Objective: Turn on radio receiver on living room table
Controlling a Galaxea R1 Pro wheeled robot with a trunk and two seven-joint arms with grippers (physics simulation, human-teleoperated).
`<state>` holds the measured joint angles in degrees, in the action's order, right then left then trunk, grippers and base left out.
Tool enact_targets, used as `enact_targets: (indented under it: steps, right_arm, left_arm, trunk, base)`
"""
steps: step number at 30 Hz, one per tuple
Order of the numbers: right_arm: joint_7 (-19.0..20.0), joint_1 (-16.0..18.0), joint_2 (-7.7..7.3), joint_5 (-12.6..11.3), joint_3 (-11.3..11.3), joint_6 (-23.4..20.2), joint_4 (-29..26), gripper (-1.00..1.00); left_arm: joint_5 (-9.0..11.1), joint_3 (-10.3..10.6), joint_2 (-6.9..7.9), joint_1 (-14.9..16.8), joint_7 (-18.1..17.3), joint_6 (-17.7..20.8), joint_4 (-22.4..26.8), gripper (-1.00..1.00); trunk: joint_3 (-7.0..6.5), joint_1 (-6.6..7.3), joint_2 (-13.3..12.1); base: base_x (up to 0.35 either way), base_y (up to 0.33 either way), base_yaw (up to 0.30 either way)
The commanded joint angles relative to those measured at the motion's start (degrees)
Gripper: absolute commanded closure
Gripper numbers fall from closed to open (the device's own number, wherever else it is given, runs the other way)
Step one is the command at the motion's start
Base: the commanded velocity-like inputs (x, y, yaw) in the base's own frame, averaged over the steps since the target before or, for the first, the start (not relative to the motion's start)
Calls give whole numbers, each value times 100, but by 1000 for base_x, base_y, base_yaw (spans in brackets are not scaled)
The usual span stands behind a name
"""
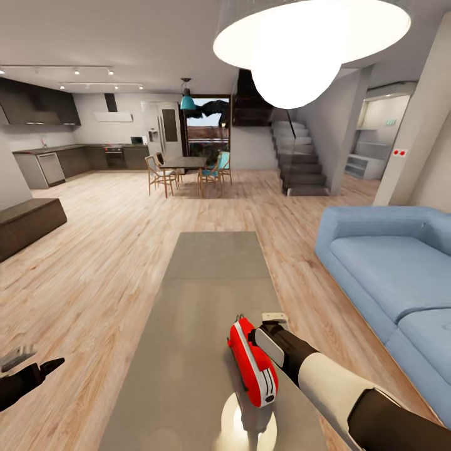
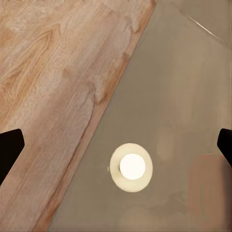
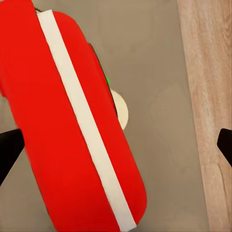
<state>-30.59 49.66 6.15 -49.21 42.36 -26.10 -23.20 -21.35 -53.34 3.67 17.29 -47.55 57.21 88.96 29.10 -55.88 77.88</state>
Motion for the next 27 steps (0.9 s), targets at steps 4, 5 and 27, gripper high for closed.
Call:
enact_targets:
  steps: [4, 5, 27]
  right_arm:
    - [0, 0, 0, -1, 0, 0, 0, -100]
    - [0, 0, 0, -1, 0, 0, 0, -100]
    - [0, 0, 0, -1, 0, -24, -1, -100]
  left_arm:
    - [-1, 0, 0, -1, 0, -5, 4, -100]
    - [-1, 0, 1, -1, 0, -5, 4, -100]
    - [-1, 8, -23, 1, 0, -8, 6, -100]
  trunk:
    - [-72, 89, -162]
    - [-90, 110, -202]
    - [-485, 594, -1084]
  base:
    - [0, 0, 0]
    - [0, 0, 0]
    - [0, 0, 0]
